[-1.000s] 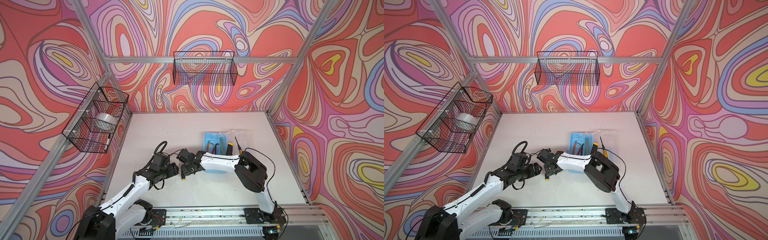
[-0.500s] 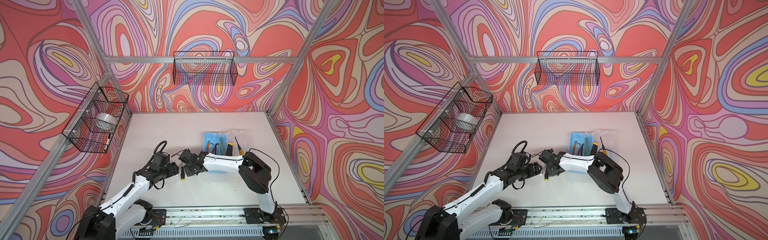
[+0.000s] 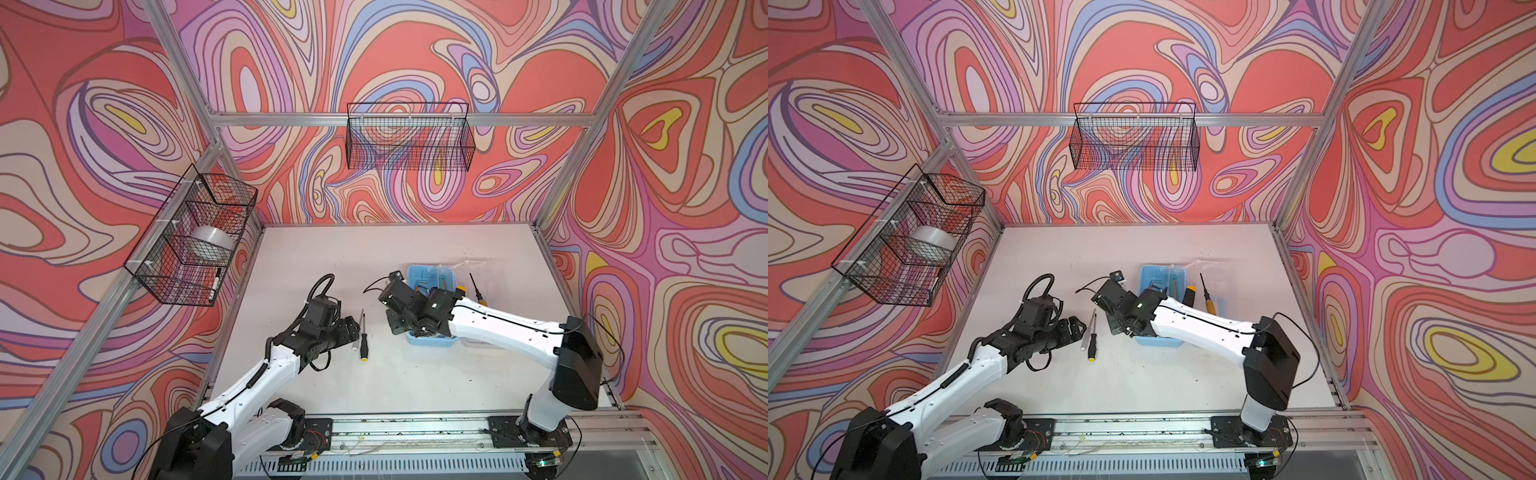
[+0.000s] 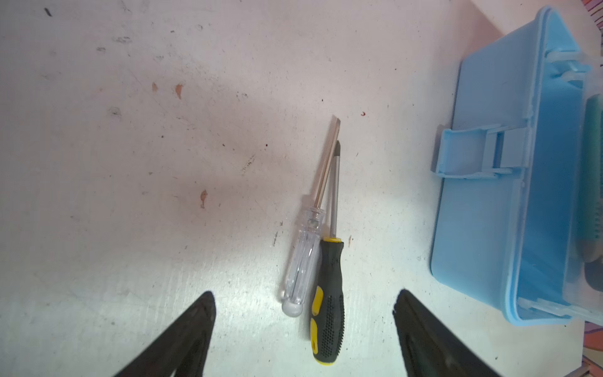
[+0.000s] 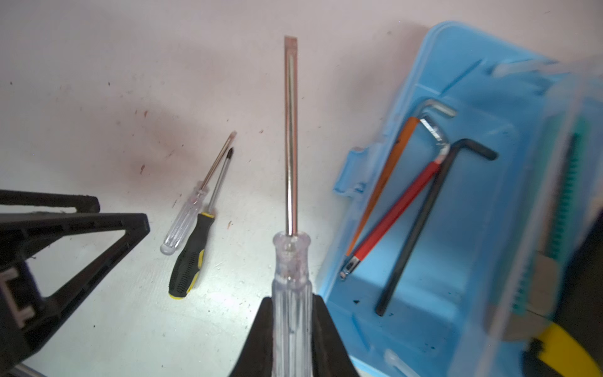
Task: Pack the tool kit
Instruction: 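Lift the clear-handled screwdriver and carry it over the box, then lower the clear-handled screwdriver into the box and open the right gripper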
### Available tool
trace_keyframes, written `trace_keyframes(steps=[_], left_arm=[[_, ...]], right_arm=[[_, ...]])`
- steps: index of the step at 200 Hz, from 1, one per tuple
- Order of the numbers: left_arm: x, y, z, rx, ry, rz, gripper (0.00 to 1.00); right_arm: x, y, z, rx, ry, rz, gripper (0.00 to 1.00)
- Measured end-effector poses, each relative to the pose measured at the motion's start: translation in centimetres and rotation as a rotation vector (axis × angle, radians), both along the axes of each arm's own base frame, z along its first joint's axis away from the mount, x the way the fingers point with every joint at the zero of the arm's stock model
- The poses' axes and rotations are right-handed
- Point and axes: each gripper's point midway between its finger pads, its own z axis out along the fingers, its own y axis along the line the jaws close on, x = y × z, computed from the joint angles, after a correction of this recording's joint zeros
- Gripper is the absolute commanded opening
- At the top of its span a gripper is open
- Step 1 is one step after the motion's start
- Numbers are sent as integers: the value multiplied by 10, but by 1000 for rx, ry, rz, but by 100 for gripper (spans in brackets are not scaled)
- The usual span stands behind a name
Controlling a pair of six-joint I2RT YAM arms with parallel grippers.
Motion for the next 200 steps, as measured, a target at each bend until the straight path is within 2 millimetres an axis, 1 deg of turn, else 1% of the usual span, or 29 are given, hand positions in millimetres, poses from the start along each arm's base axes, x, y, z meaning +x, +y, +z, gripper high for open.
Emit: trace_keyframes(steps=[10, 20, 41, 47, 61, 74, 87, 109, 136, 168, 200], left_arm=[[0, 0, -1, 1, 2, -1, 86], [0, 0, 0, 0, 2, -1, 86], [2, -2, 1, -5, -2, -6, 86], [3, -3, 2, -6, -6, -8, 86], [5, -4, 4, -8, -13, -11, 86], [7, -5, 4, -11, -15, -13, 86], [7, -5, 4, -12, -14, -15, 86], [7, -6, 3, -10, -12, -20, 86], [7, -6, 4, -8, -14, -22, 86], [7, -6, 3, -6, -11, -23, 86], [7, -6, 1, -3, -5, -24, 86]], right_arm=[[5, -22, 12, -8, -24, -44, 0], [10, -49, 22, -19, -46, -101, 0], [14, -101, 32, -51, -67, -206, 0], [14, -116, 33, -64, -67, -237, 0], [13, -145, 30, -93, -62, -295, 0], [11, -166, 23, -120, -50, -337, 0], [9, -183, 15, -150, -32, -369, 0], [7, -201, 0, -184, -1, -403, 0], [6, -211, -12, -201, 23, -418, 0], [11, -212, -21, -203, 31, -417, 0], [15, -208, -27, -199, 39, -409, 0]])
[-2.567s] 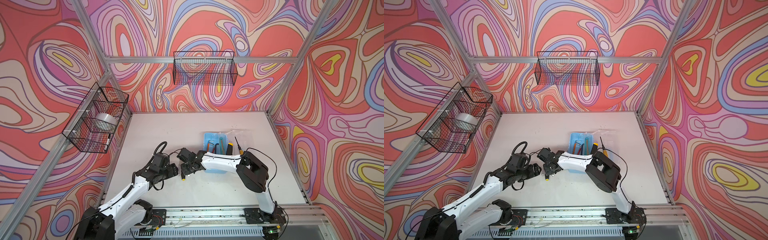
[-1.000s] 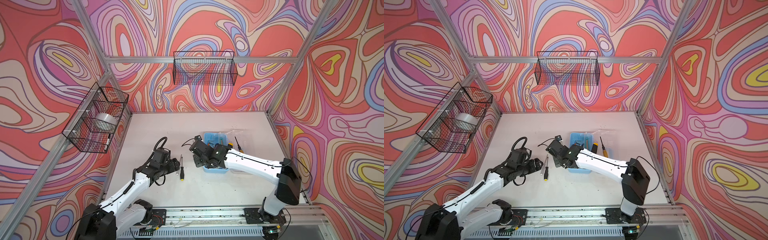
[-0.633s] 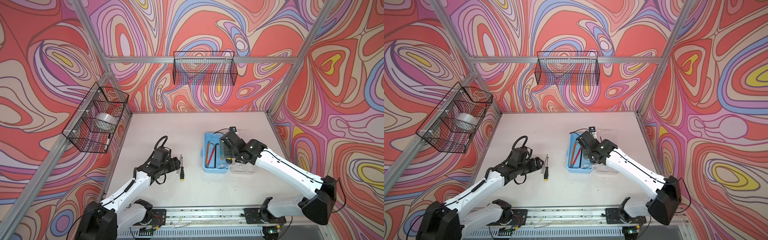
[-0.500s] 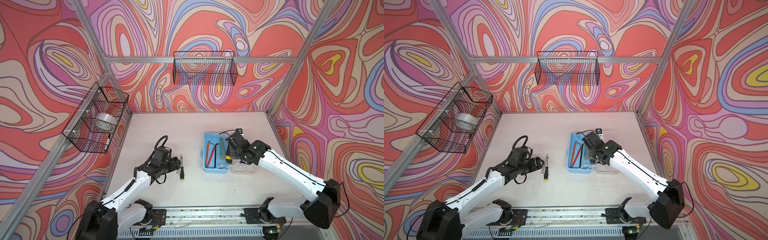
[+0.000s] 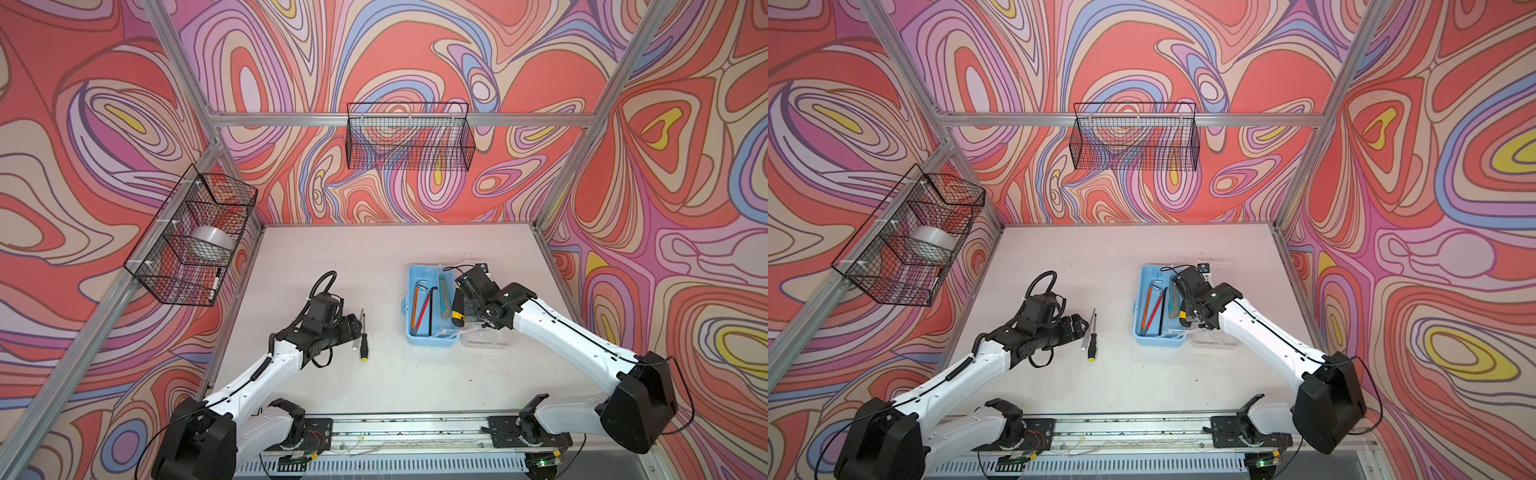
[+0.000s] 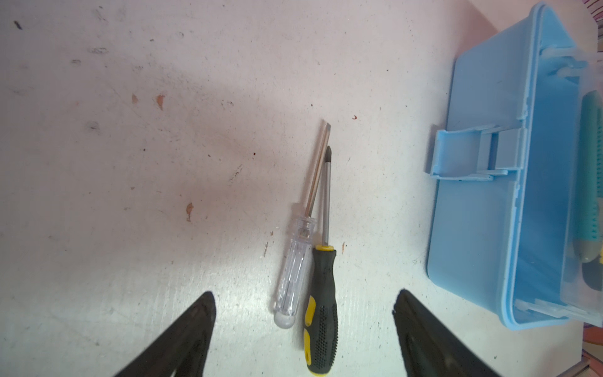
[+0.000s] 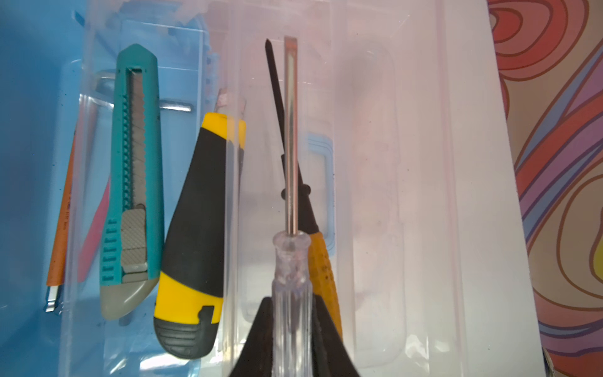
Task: Pack the tool kit
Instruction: 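Lower the clear-handled screwdriver into the box and open the right gripper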
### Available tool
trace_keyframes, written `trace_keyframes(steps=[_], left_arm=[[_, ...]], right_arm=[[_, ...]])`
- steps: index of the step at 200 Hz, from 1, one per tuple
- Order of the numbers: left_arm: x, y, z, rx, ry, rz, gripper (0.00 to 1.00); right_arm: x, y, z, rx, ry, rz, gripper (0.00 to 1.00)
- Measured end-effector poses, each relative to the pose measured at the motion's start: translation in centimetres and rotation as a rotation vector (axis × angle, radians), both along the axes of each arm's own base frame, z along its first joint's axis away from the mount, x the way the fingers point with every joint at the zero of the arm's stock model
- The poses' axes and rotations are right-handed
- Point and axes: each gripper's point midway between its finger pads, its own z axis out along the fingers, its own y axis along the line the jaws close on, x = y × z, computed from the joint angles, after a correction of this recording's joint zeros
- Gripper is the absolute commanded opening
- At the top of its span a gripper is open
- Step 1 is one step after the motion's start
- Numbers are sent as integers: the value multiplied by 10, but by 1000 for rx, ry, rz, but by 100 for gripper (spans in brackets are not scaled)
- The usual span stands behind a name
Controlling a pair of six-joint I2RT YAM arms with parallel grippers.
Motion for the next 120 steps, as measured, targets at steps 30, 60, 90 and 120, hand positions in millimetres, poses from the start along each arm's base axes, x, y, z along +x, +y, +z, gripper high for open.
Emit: trace_keyframes(steps=[30, 60, 90, 120], left_arm=[[0, 0, -2, 3, 7, 0, 86], [0, 0, -5, 7, 17, 0, 86], [1, 0, -3, 5, 12, -1, 86], [2, -1, -2, 4, 9, -1, 86]], right_arm=[[3, 4, -2, 12, -3, 4, 2], [5, 6, -6, 17, 4, 8, 20], [5, 5, -5, 8, 5, 11, 30], [6, 4, -1, 5, -1, 9, 33]])
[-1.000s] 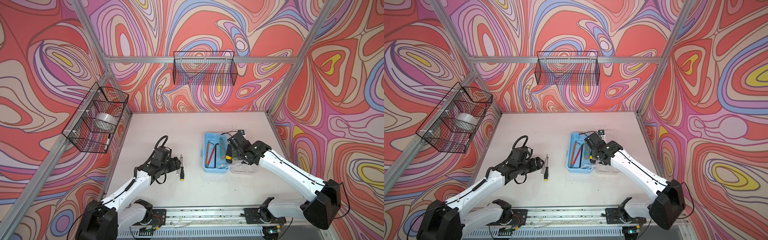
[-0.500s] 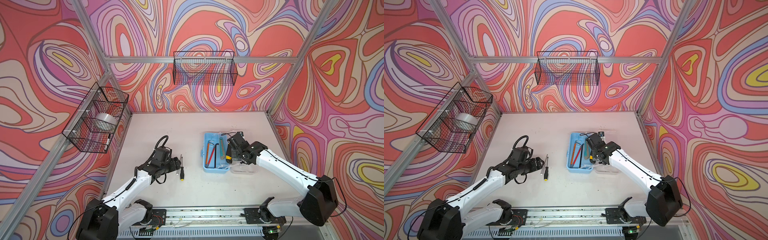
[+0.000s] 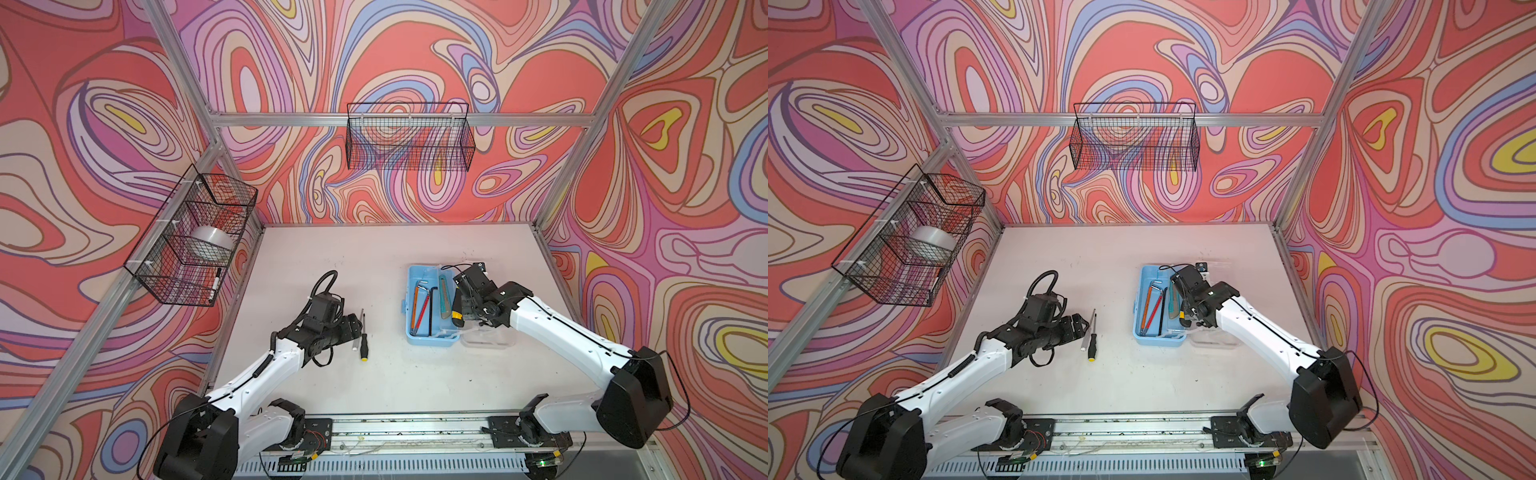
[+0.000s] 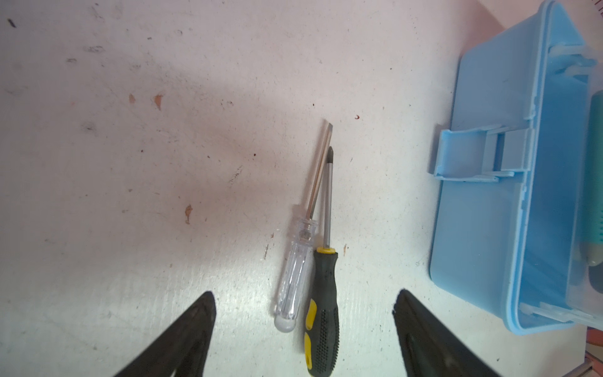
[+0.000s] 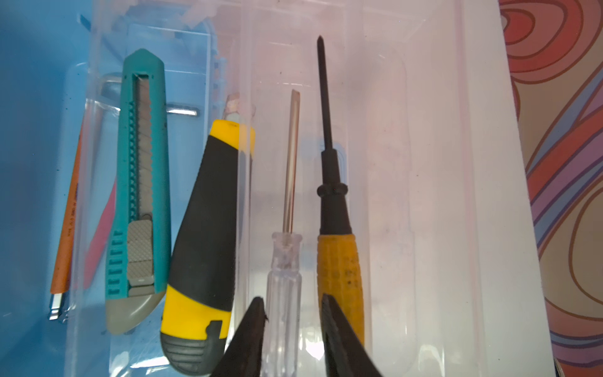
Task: Pack the tool kit
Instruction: 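Lower the clear-handled screwdriver into the box and open the right gripper, then move the right gripper back over the remaining screwdrivers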
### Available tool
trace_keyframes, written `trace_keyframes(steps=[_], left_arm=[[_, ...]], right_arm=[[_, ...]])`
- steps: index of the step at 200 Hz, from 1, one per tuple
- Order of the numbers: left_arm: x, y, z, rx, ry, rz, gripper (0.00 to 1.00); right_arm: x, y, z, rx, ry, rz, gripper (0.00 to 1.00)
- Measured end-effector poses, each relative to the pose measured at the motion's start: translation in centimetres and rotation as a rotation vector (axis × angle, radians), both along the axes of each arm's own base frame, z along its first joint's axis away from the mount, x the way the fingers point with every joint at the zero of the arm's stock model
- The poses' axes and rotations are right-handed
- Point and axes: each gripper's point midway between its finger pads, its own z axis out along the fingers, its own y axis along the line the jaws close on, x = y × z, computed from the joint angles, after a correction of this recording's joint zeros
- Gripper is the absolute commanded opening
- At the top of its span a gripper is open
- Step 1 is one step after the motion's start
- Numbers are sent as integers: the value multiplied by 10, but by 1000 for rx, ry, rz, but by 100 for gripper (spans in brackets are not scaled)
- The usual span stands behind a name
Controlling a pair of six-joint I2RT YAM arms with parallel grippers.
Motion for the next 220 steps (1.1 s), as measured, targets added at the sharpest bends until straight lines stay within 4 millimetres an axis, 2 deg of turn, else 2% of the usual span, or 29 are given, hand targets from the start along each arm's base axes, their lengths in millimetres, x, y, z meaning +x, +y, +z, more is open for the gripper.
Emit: trace_keyframes(steps=[35, 66, 90, 118, 138, 169, 188, 220], left_arm=[[0, 0, 0, 0, 0, 0, 87], [0, -1, 0, -2, 1, -2, 86], [-1, 0, 0, -1, 3, -3, 86], [-6, 4, -2, 19, 19, -1, 85], [-12, 11, -1, 42, 25, 13, 84], [-23, 20, -5, 63, 40, 34, 84], [-34, 25, -16, 73, 59, 37, 83], [-46, 28, -24, 61, 72, 43, 84]], right_arm=[[4, 5, 16, 29, -25, 9, 32], [12, 22, 54, 106, -106, 43, 33], [12, 56, 81, 161, -171, 128, 37], [2, 117, 92, 222, -195, 263, 38], [-7, 167, 78, 256, -162, 355, 37], [-24, 232, 29, 295, -47, 453, 40], [-35, 261, -1, 309, 21, 491, 46], [-49, 296, -44, 342, 116, 532, 47]])
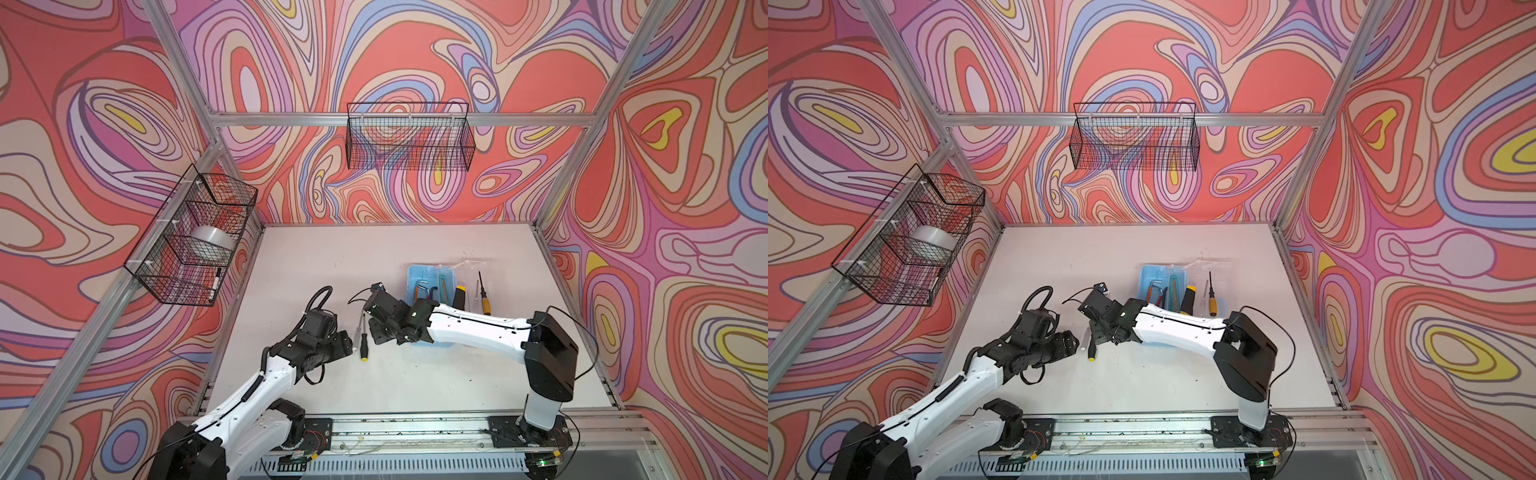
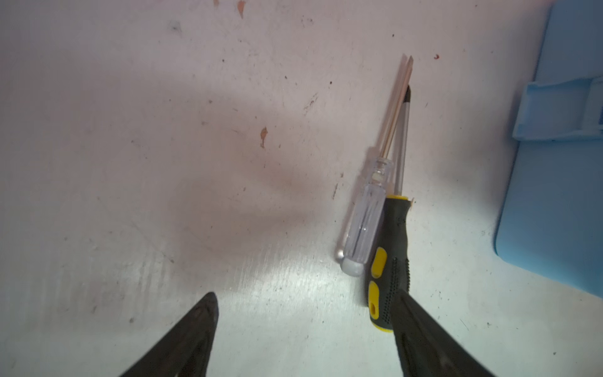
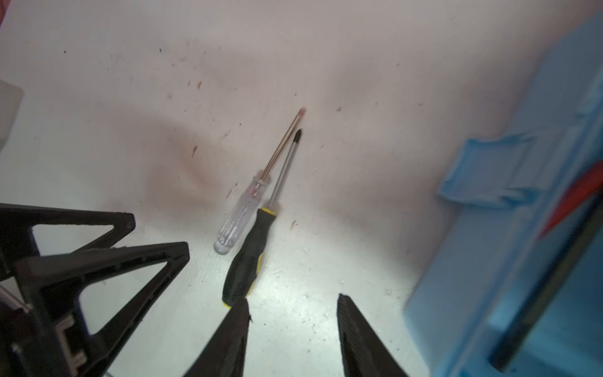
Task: Pack the tool kit
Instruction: 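Move the right gripper back over the remaining screwdrivers, then lower the right gripper and close it on the black-yellow screwdriver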
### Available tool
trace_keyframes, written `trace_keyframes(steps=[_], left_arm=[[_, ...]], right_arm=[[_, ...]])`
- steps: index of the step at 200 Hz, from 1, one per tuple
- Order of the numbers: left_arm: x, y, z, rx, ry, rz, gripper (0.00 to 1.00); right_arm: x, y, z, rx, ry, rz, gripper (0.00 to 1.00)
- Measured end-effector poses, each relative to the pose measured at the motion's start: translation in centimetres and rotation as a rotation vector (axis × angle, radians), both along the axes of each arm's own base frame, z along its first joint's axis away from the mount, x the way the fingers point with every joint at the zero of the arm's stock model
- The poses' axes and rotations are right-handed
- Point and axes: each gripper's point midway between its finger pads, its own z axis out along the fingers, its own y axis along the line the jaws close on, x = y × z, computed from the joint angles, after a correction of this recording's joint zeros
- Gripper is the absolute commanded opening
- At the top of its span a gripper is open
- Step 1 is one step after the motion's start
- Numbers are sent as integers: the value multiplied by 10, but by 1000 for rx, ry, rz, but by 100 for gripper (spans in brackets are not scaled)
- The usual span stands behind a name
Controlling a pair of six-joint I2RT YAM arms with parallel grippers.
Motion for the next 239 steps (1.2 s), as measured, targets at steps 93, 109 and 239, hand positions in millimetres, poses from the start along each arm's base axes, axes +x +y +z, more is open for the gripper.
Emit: trace_keyframes(steps=[93, 109, 239], left_arm=[[1, -4, 2, -23, -7, -2, 83], [2, -4, 2, -25, -9, -1, 84], [-3, 4, -5, -10, -8, 26, 83]], right_arm=[[-14, 35, -29, 51, 99, 48, 46], [-14, 37, -32, 49, 104, 48, 45], [-13, 38, -72, -32, 153, 41, 41]])
